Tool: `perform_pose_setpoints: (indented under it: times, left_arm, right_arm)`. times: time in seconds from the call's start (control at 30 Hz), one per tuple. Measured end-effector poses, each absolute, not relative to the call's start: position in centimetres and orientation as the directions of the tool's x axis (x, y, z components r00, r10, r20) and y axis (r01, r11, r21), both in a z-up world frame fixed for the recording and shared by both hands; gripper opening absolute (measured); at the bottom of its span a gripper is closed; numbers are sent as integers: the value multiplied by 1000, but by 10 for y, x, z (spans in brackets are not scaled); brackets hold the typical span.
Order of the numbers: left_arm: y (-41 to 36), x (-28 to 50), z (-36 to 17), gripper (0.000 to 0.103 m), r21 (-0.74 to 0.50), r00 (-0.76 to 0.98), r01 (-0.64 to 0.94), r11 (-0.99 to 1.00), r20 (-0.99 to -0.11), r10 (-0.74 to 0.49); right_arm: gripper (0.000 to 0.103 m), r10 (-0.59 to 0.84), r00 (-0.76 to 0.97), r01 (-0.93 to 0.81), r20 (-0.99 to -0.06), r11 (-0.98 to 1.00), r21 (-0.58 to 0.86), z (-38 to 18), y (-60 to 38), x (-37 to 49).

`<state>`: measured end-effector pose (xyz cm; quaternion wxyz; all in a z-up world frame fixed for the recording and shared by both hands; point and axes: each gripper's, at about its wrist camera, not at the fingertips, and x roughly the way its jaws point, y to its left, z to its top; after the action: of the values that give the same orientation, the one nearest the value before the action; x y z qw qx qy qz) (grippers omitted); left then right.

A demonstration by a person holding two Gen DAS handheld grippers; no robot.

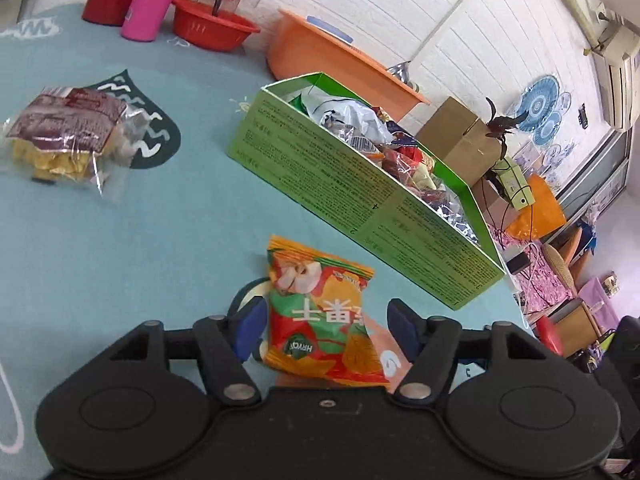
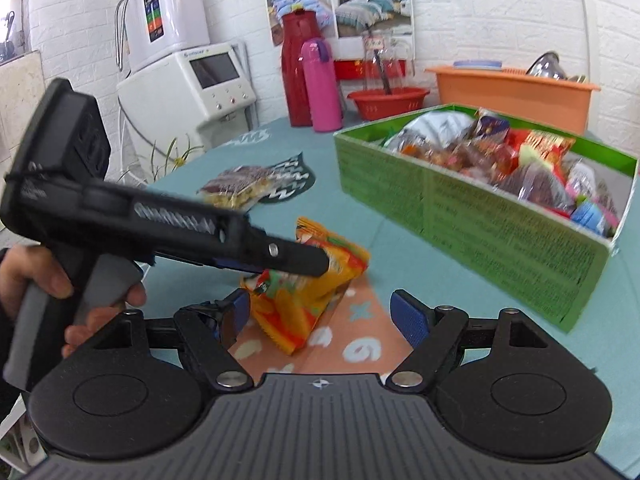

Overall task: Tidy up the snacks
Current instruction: 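Grasp the orange chip bag with both grippers, then carry the orange chip bag into the green box and open both grippers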

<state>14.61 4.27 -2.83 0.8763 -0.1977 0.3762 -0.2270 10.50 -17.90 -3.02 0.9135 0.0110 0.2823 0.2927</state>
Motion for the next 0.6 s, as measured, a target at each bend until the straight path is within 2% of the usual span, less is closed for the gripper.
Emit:
perform_pose_setpoints:
  times: [0.17, 0.23, 0.3, 0.33, 0.37, 0.43, 0.53, 0.6]
  left_arm:
    - [42, 149, -27, 102, -519, 606, 249, 818, -575, -550]
    - [41, 149, -28, 101, -518, 606, 254, 817, -573, -552]
    - [38, 148, -29, 93, -506, 609, 262, 822, -573, -548]
    - [36, 148, -30, 86, -492, 611, 263, 830, -580, -538]
    - [34, 147, -29, 86, -476, 617, 270, 837, -582, -531]
    - [28, 143, -28, 82, -456, 622, 275, 847, -587, -518]
    - [21, 134, -21, 79, -428, 637, 299, 853, -575, -512]
    - [20, 132, -12, 78, -441, 645, 313, 841, -551, -530]
  right_arm:
    - [103, 552, 639, -539, -536, 818, 200, -33, -165, 111]
    - [98, 548, 638, -529, -541, 822, 209, -34, -163, 116]
    - [97, 555, 636, -520, -536, 822, 234, -35, -163, 120]
    - [88, 560, 636, -520, -530, 819, 242, -36, -163, 122]
    - [78, 558, 638, -519, -530, 821, 239, -37, -163, 122]
    - [65, 543, 648, -515, -534, 829, 219, -36, -162, 120]
    - [50, 518, 673, -496, -528, 846, 197, -32, -166, 116]
    - [48, 520, 690, -493, -504, 847, 199, -26, -173, 112]
